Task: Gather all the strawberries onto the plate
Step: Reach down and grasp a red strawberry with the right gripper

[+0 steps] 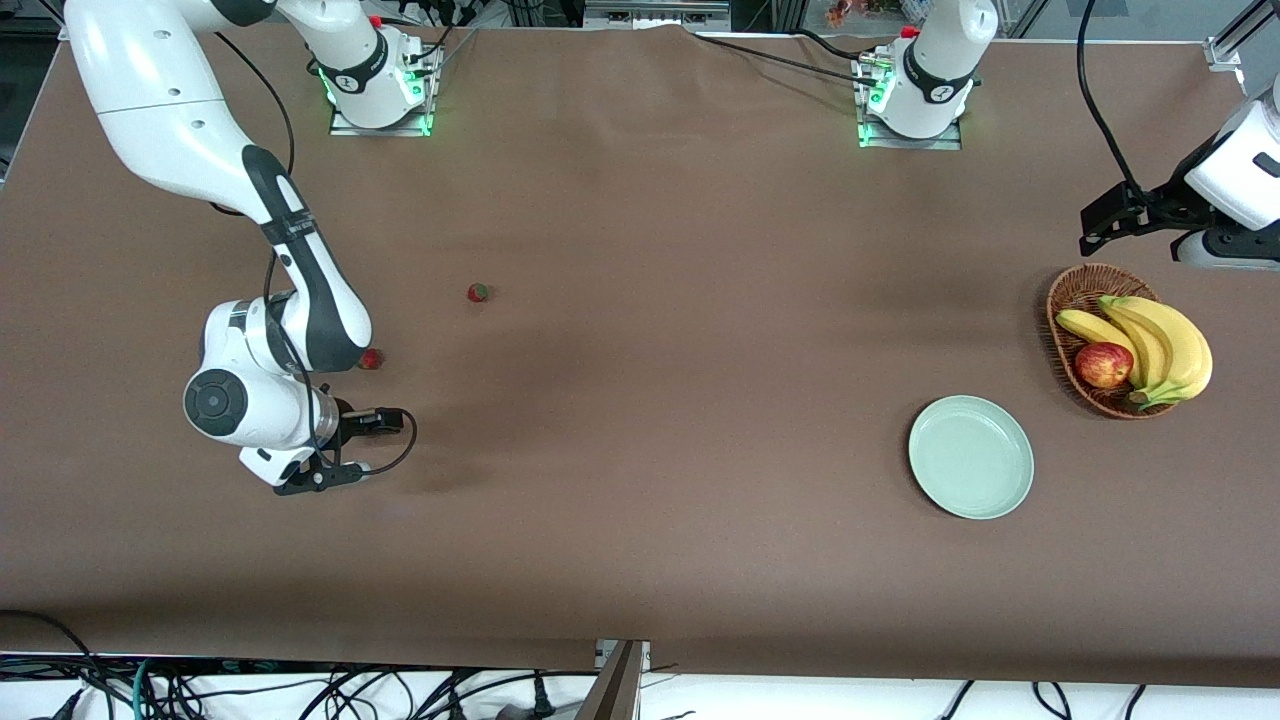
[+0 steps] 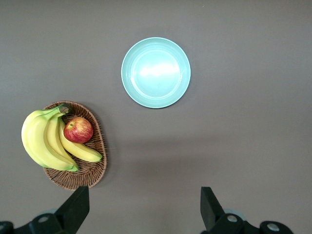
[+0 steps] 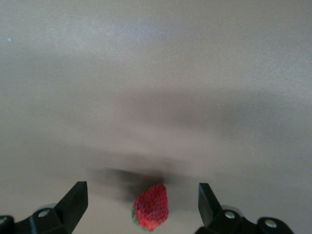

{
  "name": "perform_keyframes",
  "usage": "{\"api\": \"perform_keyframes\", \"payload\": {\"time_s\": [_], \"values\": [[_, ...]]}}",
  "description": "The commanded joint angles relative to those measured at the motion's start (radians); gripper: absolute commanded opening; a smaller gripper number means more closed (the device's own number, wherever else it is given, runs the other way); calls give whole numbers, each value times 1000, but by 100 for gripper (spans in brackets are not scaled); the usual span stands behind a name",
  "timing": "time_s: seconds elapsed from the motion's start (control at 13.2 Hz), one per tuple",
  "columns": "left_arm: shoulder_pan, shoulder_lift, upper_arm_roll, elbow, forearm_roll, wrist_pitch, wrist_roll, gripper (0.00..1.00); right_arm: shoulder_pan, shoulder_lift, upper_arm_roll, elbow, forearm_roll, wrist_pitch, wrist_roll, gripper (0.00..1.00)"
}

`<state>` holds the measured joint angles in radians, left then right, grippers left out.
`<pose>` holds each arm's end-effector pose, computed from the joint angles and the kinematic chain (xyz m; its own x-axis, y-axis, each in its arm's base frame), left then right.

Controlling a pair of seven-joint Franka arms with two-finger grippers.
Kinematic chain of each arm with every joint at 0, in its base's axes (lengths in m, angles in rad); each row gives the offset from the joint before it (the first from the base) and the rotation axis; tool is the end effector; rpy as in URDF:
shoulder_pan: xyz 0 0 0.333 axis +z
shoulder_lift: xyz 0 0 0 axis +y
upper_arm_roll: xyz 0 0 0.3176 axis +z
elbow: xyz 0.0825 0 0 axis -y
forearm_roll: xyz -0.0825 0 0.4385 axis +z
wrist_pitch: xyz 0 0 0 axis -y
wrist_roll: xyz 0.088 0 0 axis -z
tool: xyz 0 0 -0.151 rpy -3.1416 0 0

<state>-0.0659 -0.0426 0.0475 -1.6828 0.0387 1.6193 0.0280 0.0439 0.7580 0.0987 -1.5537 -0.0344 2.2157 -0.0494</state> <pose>0.5969 -0.0049 0.5530 0.9986 -0.0483 -0.0220 -0.0491 -0.9981 -0.0360 0.7248 0.0968 0.1152 0.9776 0.1904 -0.0899 0.1868 -0.9813 -0.0468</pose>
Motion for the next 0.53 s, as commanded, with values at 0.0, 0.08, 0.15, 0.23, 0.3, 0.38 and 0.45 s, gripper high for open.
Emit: {"api": "perform_keyframes", "payload": {"time_s": [0.0, 0.08, 0.15, 0.23, 0.3, 0.38, 0.45], "values": [[-9, 10, 8, 28, 6, -22, 13, 100, -6, 4, 4, 1, 7, 9, -18, 98], [-9, 10, 8, 28, 6, -22, 13, 100, -12, 4, 4, 0, 8, -1, -17, 91], [-9, 10, 8, 28, 4, -22, 13, 100, -12, 4, 4, -3, 8, -11, -18, 86], [-9, 10, 8, 28, 6, -22, 13, 100, -12, 4, 4, -15, 8, -25, -18, 86], [-9, 10, 8, 28, 6, -22, 13, 100, -21, 4, 4, -23, 8, -25, -29, 86], [-9, 10, 8, 28, 6, -22, 13, 100, -33, 4, 4, -26, 8, -25, -50, 79], [-9, 10, 8, 28, 6, -22, 13, 100, -35, 4, 4, -26, 8, -27, -58, 56]]}}
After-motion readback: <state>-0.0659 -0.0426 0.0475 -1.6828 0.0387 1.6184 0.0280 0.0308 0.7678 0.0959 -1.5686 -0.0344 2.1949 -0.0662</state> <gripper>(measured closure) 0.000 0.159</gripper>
